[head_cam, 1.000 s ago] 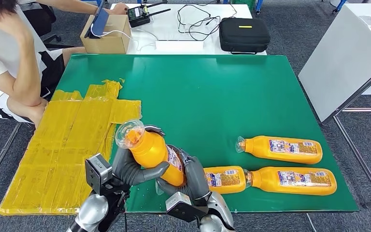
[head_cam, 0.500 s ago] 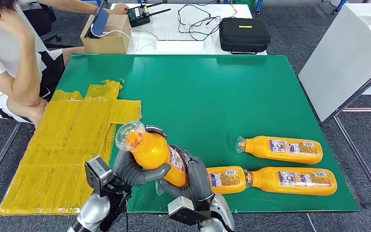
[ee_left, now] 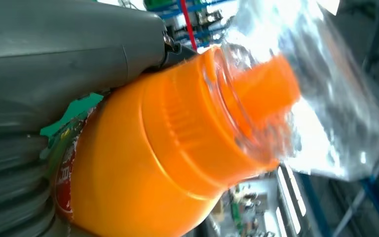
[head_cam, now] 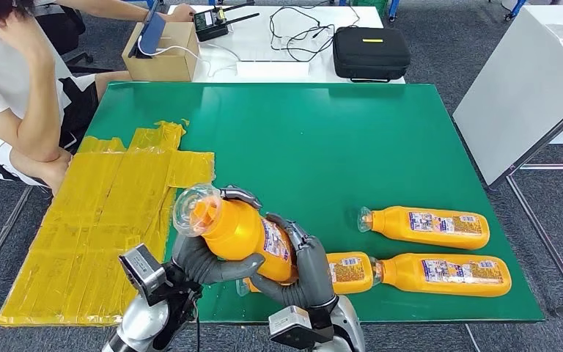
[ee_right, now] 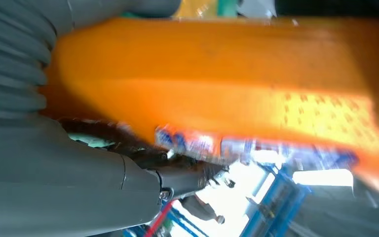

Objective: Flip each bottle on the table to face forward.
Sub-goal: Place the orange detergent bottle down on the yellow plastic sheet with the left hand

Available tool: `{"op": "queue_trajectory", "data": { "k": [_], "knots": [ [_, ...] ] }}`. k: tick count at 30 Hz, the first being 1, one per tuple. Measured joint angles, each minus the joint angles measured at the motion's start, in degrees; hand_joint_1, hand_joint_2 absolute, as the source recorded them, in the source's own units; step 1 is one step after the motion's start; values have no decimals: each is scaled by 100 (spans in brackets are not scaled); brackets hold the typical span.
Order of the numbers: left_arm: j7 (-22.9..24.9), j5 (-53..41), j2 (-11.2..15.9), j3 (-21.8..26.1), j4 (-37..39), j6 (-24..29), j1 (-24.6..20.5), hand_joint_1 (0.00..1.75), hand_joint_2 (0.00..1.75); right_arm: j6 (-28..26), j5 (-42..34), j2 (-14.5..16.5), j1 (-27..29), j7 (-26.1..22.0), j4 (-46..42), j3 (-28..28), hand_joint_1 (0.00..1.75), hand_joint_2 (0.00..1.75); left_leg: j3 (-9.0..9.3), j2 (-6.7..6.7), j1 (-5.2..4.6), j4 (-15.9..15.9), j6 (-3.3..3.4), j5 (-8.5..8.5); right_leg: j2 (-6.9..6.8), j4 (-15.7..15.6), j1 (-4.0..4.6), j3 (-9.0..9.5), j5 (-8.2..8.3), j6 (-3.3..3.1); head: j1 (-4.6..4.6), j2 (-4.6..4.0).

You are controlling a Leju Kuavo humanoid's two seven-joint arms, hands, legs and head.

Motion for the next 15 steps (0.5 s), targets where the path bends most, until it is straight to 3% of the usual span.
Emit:
{"op": "queue_trajectory", "data": {
  "k": [8,11,15],
  "knots": [
    [125,-710,287,600,-226,581,-64,175,175,-392,-48,-79,291,-215,-1148,-520,0,175,0,1,1,0,0,0,0,0,0,-3,0,0,0,0],
    [375,-1935,418,853,-314,1116,-215,175,175,-423,-107,-108,400,-290,-1481,-689,0,175,1,1,1,0,0,1,0,0,0,-3,0,0,0,0],
    [1068,-3951,523,1006,-259,1640,-493,175,175,-371,-157,-130,462,-343,-1815,-860,0,175,1,0,0,0,0,2,0,0,-1,-2,1,0,0,0]
  ]
}}
